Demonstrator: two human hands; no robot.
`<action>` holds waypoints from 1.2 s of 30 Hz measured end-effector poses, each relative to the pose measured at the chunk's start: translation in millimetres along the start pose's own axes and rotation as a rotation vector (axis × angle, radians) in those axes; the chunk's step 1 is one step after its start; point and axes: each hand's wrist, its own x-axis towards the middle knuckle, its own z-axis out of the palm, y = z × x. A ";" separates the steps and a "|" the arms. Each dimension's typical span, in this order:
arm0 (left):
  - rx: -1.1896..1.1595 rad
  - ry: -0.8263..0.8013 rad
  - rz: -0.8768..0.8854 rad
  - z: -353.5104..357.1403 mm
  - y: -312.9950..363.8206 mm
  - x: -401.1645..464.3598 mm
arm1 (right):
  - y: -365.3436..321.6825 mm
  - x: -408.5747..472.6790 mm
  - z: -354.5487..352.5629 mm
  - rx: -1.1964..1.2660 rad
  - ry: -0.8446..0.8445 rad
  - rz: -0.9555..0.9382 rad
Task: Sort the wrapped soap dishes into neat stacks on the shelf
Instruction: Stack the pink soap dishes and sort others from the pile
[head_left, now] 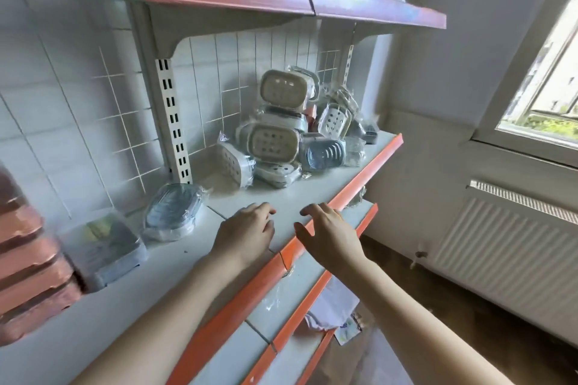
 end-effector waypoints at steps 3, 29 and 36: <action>0.020 -0.005 -0.028 0.8 -13.7 12.9 | -3.0 22.5 10.5 0.011 -0.006 -0.011; 0.207 0.404 -0.528 28.7 -34.0 184.4 | 36.3 256.6 32.9 0.061 0.107 -0.364; 0.129 0.385 -0.643 31.4 -38.8 187.0 | 30.8 268.1 42.9 -0.004 0.062 -0.396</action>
